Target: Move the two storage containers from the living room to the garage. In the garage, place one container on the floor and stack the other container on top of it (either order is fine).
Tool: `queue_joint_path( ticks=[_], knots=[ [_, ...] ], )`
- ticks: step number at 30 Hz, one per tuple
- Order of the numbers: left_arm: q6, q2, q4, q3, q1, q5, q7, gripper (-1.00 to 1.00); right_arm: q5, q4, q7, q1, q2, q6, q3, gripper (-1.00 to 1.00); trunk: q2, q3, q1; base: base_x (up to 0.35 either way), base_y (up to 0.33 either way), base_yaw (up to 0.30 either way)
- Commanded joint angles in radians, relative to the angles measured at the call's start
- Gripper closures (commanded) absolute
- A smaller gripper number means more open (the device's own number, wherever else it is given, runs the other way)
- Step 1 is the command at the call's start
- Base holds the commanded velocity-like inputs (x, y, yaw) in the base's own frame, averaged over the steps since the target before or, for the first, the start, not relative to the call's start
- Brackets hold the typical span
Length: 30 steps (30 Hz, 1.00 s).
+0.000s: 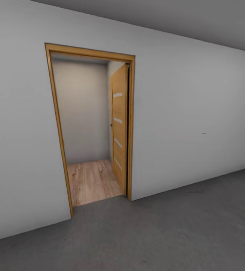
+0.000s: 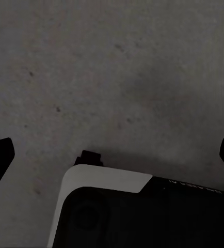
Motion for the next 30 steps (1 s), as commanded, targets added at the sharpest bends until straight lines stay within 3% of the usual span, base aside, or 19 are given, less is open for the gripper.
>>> queue_joint_path(
  ticks=[1, 30],
  knots=[
    [-0.003, 0.0, 0.001, -0.003, -0.001, 0.007, -0.001, -1.0, -0.009, 0.003, 0.0, -0.002, 0.0, -0.006, 0.009, -1.0, -0.001, -0.002, 0.001, 0.314, -0.09, 0.132],
    [-0.003, 0.002, 0.001, -0.003, -0.001, 0.008, -0.001, -1.0, -0.013, 0.003, -0.002, -0.001, -0.002, -0.005, 0.004, -1.0, -0.001, -0.002, 0.001, 0.32, -0.01, 0.261]
  ],
)
